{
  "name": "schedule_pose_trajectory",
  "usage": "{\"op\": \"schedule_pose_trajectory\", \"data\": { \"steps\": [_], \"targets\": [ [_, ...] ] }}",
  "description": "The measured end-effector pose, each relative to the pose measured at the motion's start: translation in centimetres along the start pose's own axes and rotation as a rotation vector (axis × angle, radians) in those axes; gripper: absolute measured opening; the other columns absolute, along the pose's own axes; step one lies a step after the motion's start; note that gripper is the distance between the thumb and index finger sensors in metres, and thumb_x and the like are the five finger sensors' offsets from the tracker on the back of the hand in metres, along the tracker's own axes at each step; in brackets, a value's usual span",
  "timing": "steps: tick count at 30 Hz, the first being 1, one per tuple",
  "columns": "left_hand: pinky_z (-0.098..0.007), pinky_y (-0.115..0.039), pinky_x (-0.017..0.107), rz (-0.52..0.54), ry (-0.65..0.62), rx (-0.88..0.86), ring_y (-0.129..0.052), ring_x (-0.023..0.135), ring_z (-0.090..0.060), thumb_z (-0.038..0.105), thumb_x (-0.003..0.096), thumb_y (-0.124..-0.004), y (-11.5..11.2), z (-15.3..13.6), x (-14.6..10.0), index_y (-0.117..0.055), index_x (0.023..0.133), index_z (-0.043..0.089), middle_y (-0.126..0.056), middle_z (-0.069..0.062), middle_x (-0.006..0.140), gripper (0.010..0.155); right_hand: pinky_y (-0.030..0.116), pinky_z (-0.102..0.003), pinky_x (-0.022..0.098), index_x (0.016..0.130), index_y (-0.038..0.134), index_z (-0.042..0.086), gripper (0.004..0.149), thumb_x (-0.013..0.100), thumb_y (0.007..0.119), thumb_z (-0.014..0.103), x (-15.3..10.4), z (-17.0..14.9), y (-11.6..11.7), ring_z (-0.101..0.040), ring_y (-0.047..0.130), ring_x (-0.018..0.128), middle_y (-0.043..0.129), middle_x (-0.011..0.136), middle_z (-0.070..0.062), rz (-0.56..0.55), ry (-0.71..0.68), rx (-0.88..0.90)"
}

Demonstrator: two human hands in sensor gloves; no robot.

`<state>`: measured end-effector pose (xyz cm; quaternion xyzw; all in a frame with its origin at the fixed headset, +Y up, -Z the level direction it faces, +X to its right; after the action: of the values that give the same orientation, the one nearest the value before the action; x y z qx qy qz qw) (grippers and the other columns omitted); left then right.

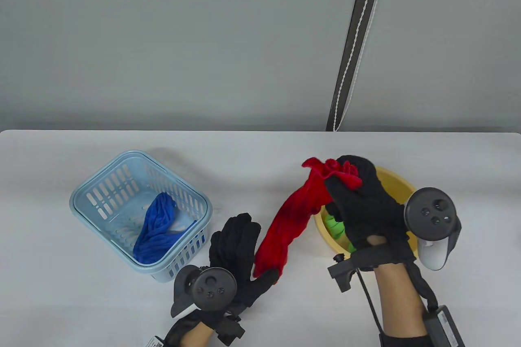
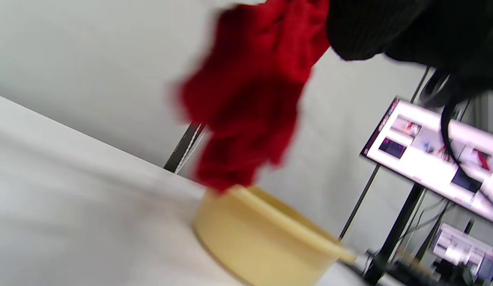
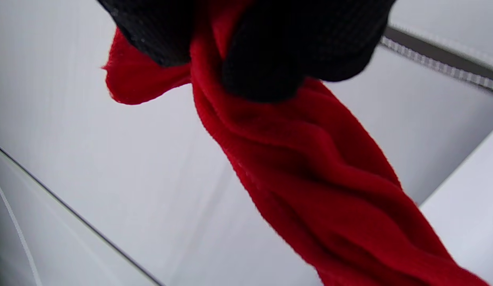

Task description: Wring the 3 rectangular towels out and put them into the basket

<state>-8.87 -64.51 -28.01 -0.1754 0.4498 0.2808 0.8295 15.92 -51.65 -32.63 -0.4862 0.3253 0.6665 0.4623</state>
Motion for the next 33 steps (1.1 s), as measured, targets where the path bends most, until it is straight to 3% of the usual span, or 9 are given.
{"op": "schedule_pose_trajectory", "data": {
  "steps": [5, 8, 10, 13, 16, 20, 25, 30, 33],
  "targets": [
    [-0.078, -0.045, 0.070, 0.053, 0.043, -0.099, -0.047, 0.108, -0.058, 0.070, 0.0497, -0.076, 0.7, -1.0, -0.2, -0.018, 0.117, 0.008, -0.032, -0.028, 0.124, 0.108, 0.092, -0.037, 0.030, 0.095, 0.064, 0.012, 0.052, 0.057, 0.085, 0.041, -0.5, -2.1, 6.5, -0.018, 0.103, 0.041, 0.088, 0.080, -0.016, 0.132, 0.024, 0.132],
    [-0.075, -0.055, 0.070, 0.059, 0.107, -0.152, -0.064, 0.105, -0.053, 0.070, 0.0485, -0.079, 0.3, -2.7, -0.1, -0.021, 0.117, 0.010, -0.051, -0.022, 0.122, 0.108, 0.093, -0.036, 0.027, 0.091, 0.066, 0.012, 0.049, 0.057, 0.085, 0.042, -0.7, -3.2, 10.0, -0.017, 0.104, 0.038, 0.090, 0.077, -0.014, 0.223, 0.045, 0.264],
    [-0.071, -0.065, 0.067, 0.079, 0.143, -0.213, -0.079, 0.097, -0.048, 0.066, 0.0481, -0.083, 0.2, -3.7, -0.1, -0.044, 0.114, 0.014, -0.071, -0.017, 0.113, 0.093, 0.093, -0.035, 0.026, 0.090, 0.066, 0.012, 0.048, 0.057, 0.085, 0.042, -0.8, -4.0, 11.4, -0.016, 0.104, 0.037, 0.091, 0.076, -0.014, 0.253, 0.061, 0.338],
    [-0.067, -0.073, 0.064, 0.067, 0.182, -0.284, -0.095, 0.085, -0.042, 0.055, 0.0503, -0.087, 0.3, -4.8, 0.0, -0.074, 0.096, 0.021, -0.090, -0.010, 0.099, 0.059, 0.093, -0.034, 0.027, 0.091, 0.065, 0.013, 0.049, 0.057, 0.085, 0.042, -0.9, -5.4, 11.9, -0.015, 0.104, 0.038, 0.090, 0.077, -0.013, 0.243, 0.097, 0.429],
    [-0.064, -0.079, 0.061, 0.086, 0.222, -0.384, -0.101, 0.077, -0.040, 0.047, 0.0518, -0.088, 0.6, -5.9, -0.3, -0.078, 0.088, 0.022, -0.096, -0.009, 0.093, 0.045, 0.093, -0.034, 0.028, 0.092, 0.063, 0.013, 0.049, 0.058, 0.084, 0.041, -0.9, -8.2, 10.8, -0.015, 0.104, 0.039, 0.089, 0.078, -0.014, 0.169, 0.163, 0.560],
    [-0.056, -0.088, 0.053, 0.097, 0.217, -0.559, -0.106, 0.071, -0.036, 0.040, 0.0525, -0.089, 0.9, -6.7, -0.3, -0.075, 0.086, 0.022, -0.100, -0.008, 0.088, 0.041, 0.092, -0.036, 0.030, 0.093, 0.061, 0.012, 0.049, 0.059, 0.084, 0.039, -1.8, -12.3, 10.1, -0.017, 0.103, 0.041, 0.088, 0.080, -0.016, 0.122, 0.277, 0.688],
    [-0.048, -0.092, 0.042, 0.060, 0.200, -0.687, -0.111, 0.050, -0.026, 0.039, 0.0533, -0.087, 0.5, -6.7, -0.3, -0.072, 0.087, 0.020, -0.101, -0.004, 0.071, 0.041, 0.093, -0.036, 0.030, 0.093, 0.060, 0.011, 0.049, 0.059, 0.083, 0.037, -2.9, -16.0, 10.5, -0.018, 0.104, 0.041, 0.088, 0.080, -0.016, 0.115, 0.356, 0.722],
    [-0.045, -0.090, 0.038, 0.060, 0.187, -0.815, -0.105, 0.042, -0.022, 0.041, 0.0542, -0.085, 0.2, -7.3, -0.5, -0.066, 0.092, 0.015, -0.097, -0.004, 0.070, 0.049, 0.093, -0.037, 0.030, 0.095, 0.058, 0.010, 0.051, 0.059, 0.084, 0.036, -3.8, -17.7, 11.2, -0.019, 0.104, 0.042, 0.088, 0.080, -0.016, 0.131, 0.429, 0.668],
    [-0.045, -0.089, 0.037, 0.100, 0.167, -0.849, -0.102, 0.039, -0.021, 0.044, 0.0529, -0.087, 0.8, -7.5, -0.8, -0.065, 0.095, 0.014, -0.096, -0.002, 0.068, 0.056, 0.092, -0.037, 0.027, 0.099, 0.053, 0.008, 0.060, 0.058, 0.086, 0.037, -4.6, -17.8, 11.3, -0.018, 0.103, 0.037, 0.090, 0.075, -0.016, 0.168, 0.498, 0.536]
  ]
}}
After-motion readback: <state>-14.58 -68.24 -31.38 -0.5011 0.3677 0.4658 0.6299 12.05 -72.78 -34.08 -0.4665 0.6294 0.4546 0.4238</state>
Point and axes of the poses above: the tracker on the back of each hand, its own z axis roughly to the thumb side, its own x axis roughly from the wrist to the fingertips, y = z × x, the point moved 5 cm from there along x, roughly from the wrist to the fingertips
